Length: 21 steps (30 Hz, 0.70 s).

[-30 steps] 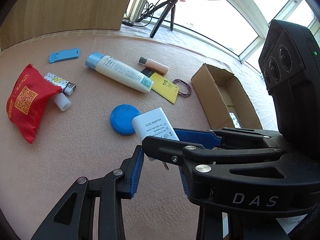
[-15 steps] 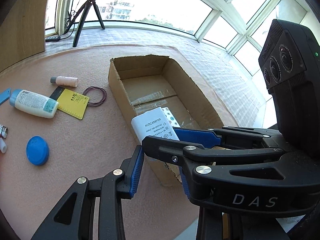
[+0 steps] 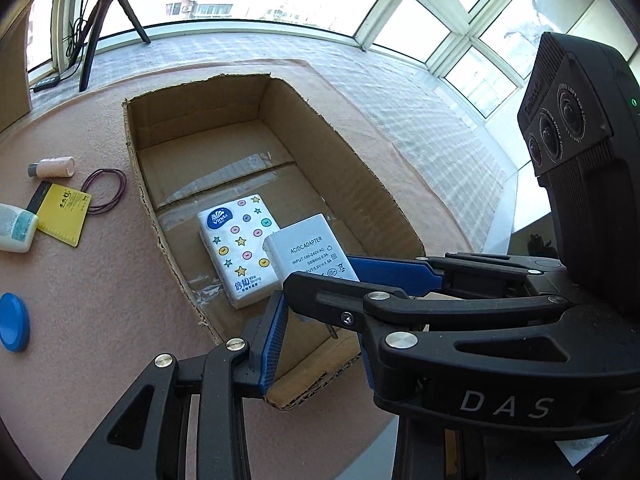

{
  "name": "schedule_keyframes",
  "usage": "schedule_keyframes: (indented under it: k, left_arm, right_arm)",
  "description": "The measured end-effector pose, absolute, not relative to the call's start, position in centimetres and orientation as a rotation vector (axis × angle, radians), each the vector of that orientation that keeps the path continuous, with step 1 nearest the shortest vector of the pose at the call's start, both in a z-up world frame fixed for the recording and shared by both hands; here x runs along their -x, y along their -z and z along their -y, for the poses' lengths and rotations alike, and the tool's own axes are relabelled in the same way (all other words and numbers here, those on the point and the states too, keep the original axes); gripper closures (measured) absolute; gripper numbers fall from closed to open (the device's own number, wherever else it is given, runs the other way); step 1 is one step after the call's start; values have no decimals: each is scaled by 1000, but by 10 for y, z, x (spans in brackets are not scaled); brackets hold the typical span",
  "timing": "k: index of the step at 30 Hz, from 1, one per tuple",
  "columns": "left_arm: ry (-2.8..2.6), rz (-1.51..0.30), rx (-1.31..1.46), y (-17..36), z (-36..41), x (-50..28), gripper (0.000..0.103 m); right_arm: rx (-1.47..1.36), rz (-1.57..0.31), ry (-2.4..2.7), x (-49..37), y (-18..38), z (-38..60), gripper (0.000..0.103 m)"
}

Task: Organize objects
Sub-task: 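Carry the charger into the box beside the tissue pack and release, then withdraw the left gripper from the box toward the red bag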

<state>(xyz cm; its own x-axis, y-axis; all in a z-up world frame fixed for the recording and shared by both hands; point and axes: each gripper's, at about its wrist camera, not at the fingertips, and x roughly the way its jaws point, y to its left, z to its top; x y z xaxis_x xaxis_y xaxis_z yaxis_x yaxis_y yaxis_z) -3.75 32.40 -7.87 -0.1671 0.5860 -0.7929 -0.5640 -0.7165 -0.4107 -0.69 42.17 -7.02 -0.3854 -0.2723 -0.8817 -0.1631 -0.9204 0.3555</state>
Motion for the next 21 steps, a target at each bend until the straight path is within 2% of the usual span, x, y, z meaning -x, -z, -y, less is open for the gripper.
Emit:
schedule_keyframes:
  k: [4,8,21]
  left_arm:
    - [-1952,28,1355,81,-323,38,65]
    - [-1963,28,1366,84,-319,42,60]
    - [-2005,74,1335,65,-283,33,60]
  right_arm:
    - [-1715,593,2495,7,72,-422,68]
    - [-1717,585,2516,7,70,-425,66]
    - [-1670,588,2559,9,54,-417,65]
